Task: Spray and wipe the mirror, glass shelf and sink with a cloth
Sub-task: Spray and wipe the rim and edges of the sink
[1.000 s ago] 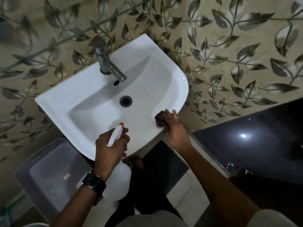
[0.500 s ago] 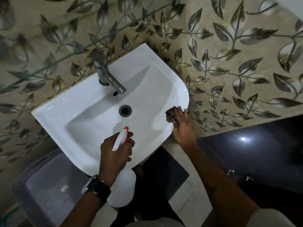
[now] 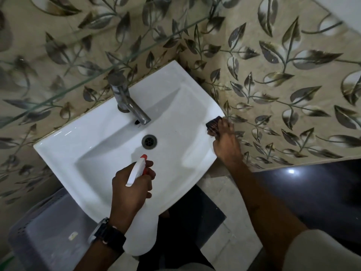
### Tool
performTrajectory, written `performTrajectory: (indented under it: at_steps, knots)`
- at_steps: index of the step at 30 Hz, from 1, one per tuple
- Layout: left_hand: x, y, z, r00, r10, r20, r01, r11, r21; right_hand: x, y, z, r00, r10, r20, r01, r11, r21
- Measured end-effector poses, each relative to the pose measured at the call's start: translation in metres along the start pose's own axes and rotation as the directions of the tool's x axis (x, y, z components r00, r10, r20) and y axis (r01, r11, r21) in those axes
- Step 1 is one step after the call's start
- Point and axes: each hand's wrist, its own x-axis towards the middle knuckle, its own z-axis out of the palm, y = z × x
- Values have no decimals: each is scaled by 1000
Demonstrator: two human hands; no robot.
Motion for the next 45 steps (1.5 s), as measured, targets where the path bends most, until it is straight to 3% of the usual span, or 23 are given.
performTrajectory:
  at_steps: [3,7,14,21,26,30,34,39,45]
  knots:
    - [7,4,3,1000,-22,9,22,1000,16,-27,-5,4,995,-70,-64,68,997,-33]
    - [12,9,12,999,-30,21,29,999,14,17,-2,-1,997,-51,62,54,998,-38]
    - [12,13,12,1000,-20,10,20,1000,14,104,-10,-4,967,-217,130,235,961,-144]
    - [24,10,-12,999,-32,-41,33,999,22,67,12,-7,965,-182,189,208,970,-128]
    - [33,12,-14,1000,8,-30,-10,999,-39,132,-39,-8,954,-233,191,268,946,-182]
    - [46,9,-16,996,-79,-52,75,994,-83,204,-106,3,914,-342,220,385,903,-192]
    - [49,10,-23,989,-122,-83,114,989,-89,215,-110,4,892,-374,255,435,863,-256]
    - [46,17,-23,997,-34,-72,31,999,-42,187,-96,3,926,-299,228,346,915,-205]
    - [52,16,-32,994,-76,-82,70,995,-73,226,-143,6,932,-314,179,339,933,-126]
